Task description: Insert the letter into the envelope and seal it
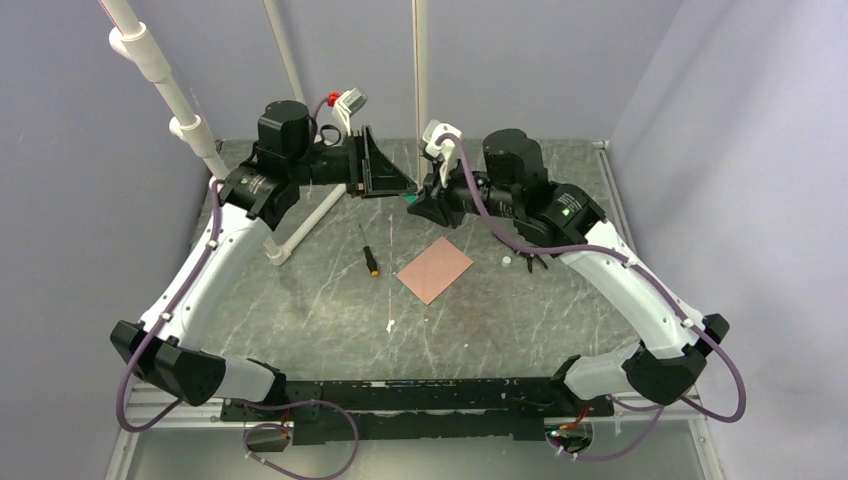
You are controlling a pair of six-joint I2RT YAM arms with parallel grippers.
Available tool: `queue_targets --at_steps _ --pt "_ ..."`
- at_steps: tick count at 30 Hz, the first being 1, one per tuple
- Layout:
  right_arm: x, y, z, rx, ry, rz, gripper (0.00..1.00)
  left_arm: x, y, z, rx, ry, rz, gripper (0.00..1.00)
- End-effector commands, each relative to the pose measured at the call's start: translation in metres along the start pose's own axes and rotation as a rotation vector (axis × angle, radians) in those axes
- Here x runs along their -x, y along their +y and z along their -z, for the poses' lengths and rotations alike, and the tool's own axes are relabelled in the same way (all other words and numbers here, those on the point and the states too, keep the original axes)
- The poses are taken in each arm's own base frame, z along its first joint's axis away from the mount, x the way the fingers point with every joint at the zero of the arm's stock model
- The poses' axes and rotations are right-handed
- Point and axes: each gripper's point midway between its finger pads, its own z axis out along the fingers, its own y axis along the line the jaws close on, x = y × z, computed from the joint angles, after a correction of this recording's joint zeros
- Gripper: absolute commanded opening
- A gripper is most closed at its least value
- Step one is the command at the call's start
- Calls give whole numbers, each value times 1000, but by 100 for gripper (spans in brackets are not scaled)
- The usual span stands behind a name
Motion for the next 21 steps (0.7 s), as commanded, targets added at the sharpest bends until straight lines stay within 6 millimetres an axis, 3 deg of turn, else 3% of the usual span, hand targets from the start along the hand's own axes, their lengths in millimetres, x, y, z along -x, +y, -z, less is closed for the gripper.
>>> queue_targets --at_steps 1,5,11,16,18,19,21 --pt "2 2 6 18 27 45 0 -9 2 -1 -27 63 19 51" --pt "-4 -1 6 3 55 47 0 -15 5 0 -20 94 19 42" --pt "-11 0 5 15 87 50 0 -23 14 2 11 116 17 42" --pt "-14 3 5 30 98 51 0 -26 16 -1 -3 134 21 9" --pt "-13 3 4 33 106 31 1 -25 16 -2 -9 128 11 3" --pt "-13 3 4 28 111 16 14 -24 16 -2 -10 117 -2 3" --pt "-11 0 4 10 109 -8 55 -19 19 -2 9 78 -29 2"
